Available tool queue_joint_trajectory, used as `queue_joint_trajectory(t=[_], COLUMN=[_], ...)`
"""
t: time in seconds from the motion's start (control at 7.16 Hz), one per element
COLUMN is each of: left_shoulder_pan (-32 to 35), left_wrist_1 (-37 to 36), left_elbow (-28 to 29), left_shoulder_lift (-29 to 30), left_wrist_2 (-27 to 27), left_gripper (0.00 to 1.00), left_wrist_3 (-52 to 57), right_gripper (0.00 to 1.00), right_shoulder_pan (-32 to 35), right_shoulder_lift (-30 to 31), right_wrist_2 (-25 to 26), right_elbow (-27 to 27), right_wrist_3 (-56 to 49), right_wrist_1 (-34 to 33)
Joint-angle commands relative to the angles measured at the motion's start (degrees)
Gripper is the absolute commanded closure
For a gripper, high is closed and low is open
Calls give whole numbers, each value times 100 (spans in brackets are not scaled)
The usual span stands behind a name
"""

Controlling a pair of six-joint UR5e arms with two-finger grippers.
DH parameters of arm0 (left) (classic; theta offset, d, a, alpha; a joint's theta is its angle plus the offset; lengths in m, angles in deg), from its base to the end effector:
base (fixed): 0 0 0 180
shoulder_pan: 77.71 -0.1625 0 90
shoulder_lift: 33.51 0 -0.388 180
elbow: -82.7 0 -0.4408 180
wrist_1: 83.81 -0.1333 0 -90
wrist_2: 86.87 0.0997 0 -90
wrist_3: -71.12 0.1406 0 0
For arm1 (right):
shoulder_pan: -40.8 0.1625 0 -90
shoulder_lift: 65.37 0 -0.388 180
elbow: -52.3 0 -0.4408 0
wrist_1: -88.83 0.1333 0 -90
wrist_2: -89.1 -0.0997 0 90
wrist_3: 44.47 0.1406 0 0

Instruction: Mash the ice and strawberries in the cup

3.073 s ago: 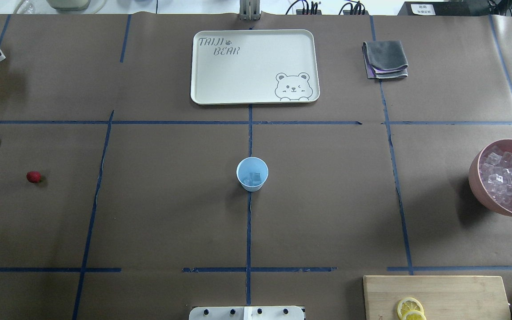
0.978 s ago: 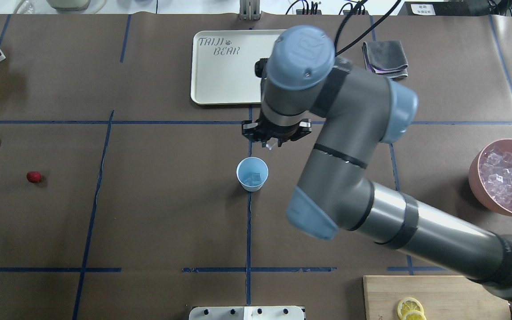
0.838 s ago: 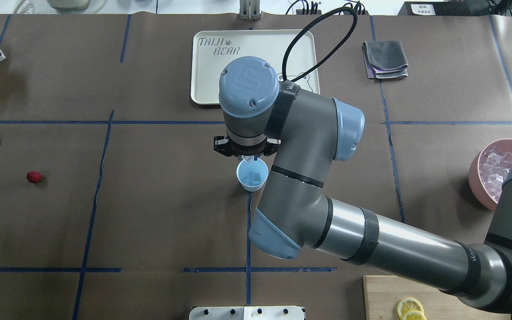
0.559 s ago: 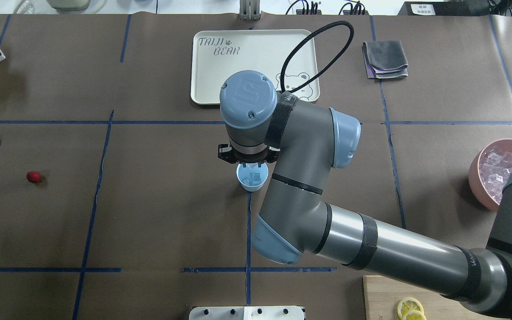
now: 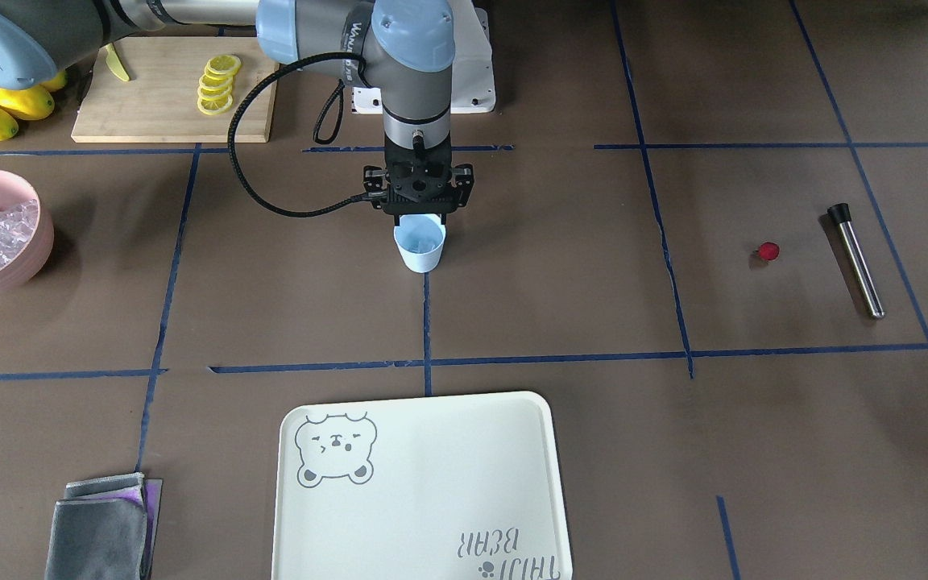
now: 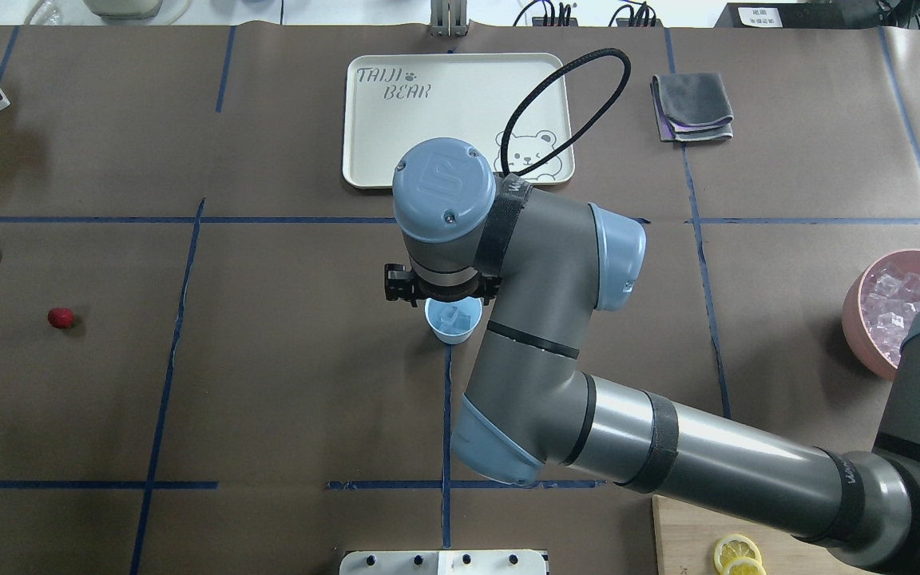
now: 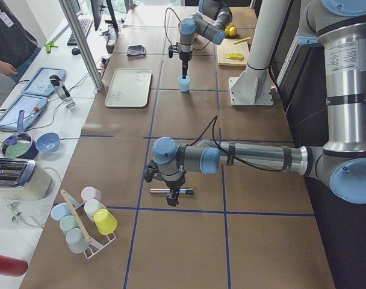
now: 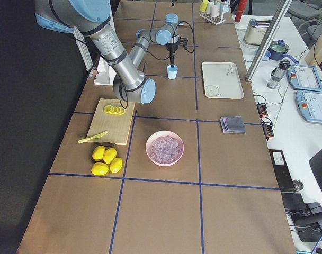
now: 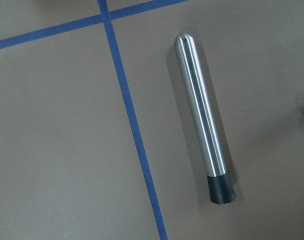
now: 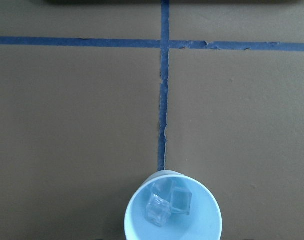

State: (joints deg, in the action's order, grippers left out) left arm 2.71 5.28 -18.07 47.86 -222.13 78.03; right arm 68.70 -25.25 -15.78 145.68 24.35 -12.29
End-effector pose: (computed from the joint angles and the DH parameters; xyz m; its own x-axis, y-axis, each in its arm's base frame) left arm 0.0476 -0.4829 0.6265 0.6665 0.2498 -0.7024 -0.2484 0.9628 0.1067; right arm -0.5957 -0.4254 0.0932 0.7194 -0.0142 0.6944 -0.0429 0.9970 0.0649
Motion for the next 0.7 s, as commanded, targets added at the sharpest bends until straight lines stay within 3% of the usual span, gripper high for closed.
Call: queue_joint_trajectory(t=[0.0, 0.28, 0.56], left_shoulder_pan=[0, 8, 8], left_wrist_1=[-14, -5, -5], left_elbow=[-31, -110, -31], left_shoulder_lift=[19, 80, 545], left_wrist_2=[9, 9, 44], left_gripper=[0, 0, 0], left_wrist_3=[21, -15, -41], right_gripper=[1, 1, 1], right_shoulder_pan=[493, 1712, 2864], right_shoulder_lift=[74, 774, 1495], right_wrist_2=[-137, -1187, -1831], right_elbow=[170, 617, 646], right_wrist_3=[-158, -1592, -3375], right_wrist_1=[-31, -40, -40])
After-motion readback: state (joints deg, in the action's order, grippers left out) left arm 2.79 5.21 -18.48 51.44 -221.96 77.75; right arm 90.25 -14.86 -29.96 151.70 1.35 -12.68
